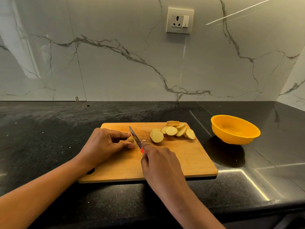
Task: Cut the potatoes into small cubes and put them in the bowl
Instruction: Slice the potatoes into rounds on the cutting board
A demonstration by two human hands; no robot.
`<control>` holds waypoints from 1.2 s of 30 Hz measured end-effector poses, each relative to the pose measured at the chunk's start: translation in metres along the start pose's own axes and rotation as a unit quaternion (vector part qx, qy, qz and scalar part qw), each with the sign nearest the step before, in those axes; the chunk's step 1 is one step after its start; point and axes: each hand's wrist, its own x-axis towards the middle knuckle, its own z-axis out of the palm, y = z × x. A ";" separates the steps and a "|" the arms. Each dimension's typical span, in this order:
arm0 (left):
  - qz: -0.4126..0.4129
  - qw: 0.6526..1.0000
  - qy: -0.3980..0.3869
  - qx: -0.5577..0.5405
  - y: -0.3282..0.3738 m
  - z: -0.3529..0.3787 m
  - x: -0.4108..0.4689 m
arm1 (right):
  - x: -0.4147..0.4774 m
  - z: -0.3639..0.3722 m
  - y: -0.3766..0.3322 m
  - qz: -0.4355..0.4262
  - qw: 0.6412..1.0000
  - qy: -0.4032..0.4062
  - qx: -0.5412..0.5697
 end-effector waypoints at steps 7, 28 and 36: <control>0.019 1.000 0.010 -0.006 0.003 0.001 0.000 | 0.002 -0.006 -0.006 -0.026 0.999 -0.002 -0.029; 0.016 1.000 -0.002 -0.019 0.004 -0.005 0.000 | -0.015 -0.013 -0.018 -0.013 0.984 -0.134 -0.114; -0.017 1.000 -0.011 -0.018 -0.005 -0.003 0.000 | -0.005 -0.015 0.008 0.032 0.993 -0.072 -0.093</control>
